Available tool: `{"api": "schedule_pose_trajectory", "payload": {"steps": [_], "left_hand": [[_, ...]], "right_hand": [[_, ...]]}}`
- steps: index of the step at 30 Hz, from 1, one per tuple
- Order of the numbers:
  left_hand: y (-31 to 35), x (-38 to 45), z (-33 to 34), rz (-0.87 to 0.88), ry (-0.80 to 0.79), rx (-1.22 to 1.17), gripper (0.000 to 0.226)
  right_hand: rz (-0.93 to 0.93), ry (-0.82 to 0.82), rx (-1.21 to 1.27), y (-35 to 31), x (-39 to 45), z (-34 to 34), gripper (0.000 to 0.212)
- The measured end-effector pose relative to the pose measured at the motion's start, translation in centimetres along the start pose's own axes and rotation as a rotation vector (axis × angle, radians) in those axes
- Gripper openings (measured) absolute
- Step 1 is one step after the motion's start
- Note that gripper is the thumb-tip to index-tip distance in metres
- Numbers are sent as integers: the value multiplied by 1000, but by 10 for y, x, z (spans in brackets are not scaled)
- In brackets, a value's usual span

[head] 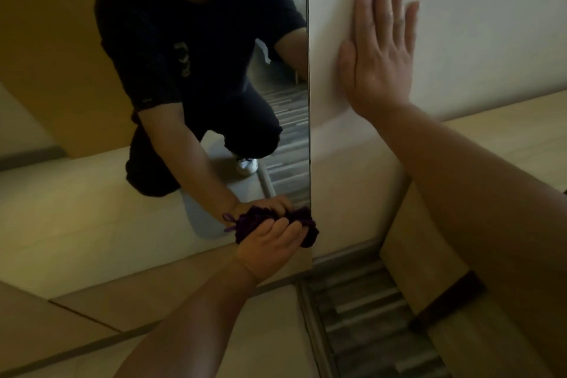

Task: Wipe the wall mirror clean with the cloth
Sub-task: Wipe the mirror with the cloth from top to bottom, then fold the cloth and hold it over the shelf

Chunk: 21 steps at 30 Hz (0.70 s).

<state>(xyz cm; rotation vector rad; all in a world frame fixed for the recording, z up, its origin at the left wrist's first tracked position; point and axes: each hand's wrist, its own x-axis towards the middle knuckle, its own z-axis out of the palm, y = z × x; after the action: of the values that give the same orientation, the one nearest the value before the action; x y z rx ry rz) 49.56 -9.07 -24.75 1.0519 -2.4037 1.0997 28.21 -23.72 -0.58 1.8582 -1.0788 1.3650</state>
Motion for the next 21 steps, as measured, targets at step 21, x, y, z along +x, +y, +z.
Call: {"api": "schedule_pose_trajectory", "payload": {"steps": [21], "left_hand": [[-96,46,-183,-298,-93,-397,37]], "right_hand": [[279,-616,4,-39,19,-72,61]]}}
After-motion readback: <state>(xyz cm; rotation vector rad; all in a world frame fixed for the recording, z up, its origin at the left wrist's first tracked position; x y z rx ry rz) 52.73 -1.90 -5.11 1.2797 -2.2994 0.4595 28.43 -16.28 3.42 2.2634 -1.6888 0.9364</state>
